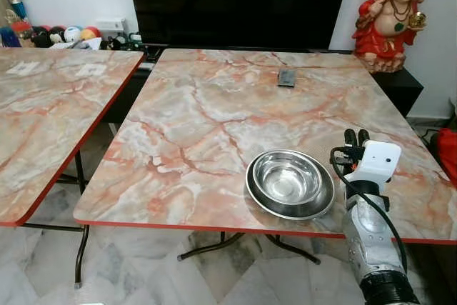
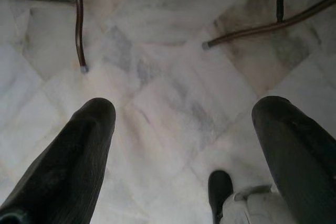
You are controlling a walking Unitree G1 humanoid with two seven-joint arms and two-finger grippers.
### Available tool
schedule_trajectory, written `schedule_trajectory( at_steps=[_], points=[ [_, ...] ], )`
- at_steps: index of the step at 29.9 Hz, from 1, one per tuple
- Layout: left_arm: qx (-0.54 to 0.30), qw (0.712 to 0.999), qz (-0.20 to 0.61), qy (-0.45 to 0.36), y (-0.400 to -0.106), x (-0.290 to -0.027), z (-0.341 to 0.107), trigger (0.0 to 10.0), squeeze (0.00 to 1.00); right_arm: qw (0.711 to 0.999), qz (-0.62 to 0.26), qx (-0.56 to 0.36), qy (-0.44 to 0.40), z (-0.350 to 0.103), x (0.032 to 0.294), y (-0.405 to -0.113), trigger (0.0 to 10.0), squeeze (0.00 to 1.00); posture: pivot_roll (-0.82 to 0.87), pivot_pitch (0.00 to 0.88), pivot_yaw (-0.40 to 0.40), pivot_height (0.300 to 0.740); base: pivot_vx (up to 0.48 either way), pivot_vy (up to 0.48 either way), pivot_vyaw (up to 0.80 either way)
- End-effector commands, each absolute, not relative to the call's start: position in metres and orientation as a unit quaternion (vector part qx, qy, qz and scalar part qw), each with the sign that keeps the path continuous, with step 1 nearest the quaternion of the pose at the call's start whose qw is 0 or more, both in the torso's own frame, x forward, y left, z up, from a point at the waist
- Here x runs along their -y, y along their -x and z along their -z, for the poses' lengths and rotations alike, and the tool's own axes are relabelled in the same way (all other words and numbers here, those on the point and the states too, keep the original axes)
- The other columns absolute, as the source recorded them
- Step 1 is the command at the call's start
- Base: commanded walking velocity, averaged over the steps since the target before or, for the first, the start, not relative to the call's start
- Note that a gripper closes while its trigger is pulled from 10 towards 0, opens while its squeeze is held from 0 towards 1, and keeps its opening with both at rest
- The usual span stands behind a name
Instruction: Setting the table
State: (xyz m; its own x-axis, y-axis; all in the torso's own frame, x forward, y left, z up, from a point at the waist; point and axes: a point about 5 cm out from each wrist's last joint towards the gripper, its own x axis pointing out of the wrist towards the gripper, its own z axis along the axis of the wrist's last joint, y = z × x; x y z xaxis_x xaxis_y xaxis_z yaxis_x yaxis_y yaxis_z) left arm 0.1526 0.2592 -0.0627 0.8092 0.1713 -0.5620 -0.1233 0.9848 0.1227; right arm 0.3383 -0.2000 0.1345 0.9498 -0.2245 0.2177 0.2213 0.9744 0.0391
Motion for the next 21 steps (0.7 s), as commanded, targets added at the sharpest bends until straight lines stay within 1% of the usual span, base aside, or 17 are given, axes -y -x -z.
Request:
schedule_trajectory(
  at_steps=[1,4,9,16,20,21],
  points=[
    [-0.276,0.958,-0.073,-0.039,-0.157,-0.255,0.059,10.0,0.00,0.985,0.113,0.127,-0.011,-0.145,0.199,-0.340,10.0,0.00,0.04,0.000,-0.020,0.740,0.000,0.000,0.00],
    [-0.258,0.963,-0.058,-0.039,-0.163,-0.248,0.057,10.0,0.00,0.985,0.113,0.132,-0.010,-0.147,0.199,-0.339,10.0,0.00,0.04,0.000,-0.021,0.740,0.000,0.000,0.00],
    [-0.245,0.967,-0.053,-0.039,-0.170,-0.244,0.054,10.0,0.00,0.985,0.115,0.126,-0.008,-0.146,0.199,-0.337,10.0,0.00,0.04,0.000,-0.022,0.740,0.000,0.000,0.00],
    [-0.245,0.968,-0.044,-0.043,-0.179,-0.240,0.052,10.0,0.00,0.985,0.115,0.127,-0.011,-0.150,0.197,-0.338,10.0,0.00,0.05,0.000,-0.032,0.740,0.000,0.000,0.00],
    [-0.309,0.949,-0.052,-0.042,-0.177,-0.238,0.062,10.0,0.00,0.985,0.115,0.126,-0.012,-0.152,0.197,-0.340,10.0,0.00,0.06,0.000,-0.036,0.740,0.000,0.000,0.00],
    [-0.342,0.937,-0.067,-0.040,-0.173,-0.239,0.068,10.0,0.00,0.985,0.115,0.127,-0.013,-0.152,0.196,-0.340,10.0,0.00,0.06,0.000,-0.032,0.740,0.000,0.000,0.00]
  ],
)
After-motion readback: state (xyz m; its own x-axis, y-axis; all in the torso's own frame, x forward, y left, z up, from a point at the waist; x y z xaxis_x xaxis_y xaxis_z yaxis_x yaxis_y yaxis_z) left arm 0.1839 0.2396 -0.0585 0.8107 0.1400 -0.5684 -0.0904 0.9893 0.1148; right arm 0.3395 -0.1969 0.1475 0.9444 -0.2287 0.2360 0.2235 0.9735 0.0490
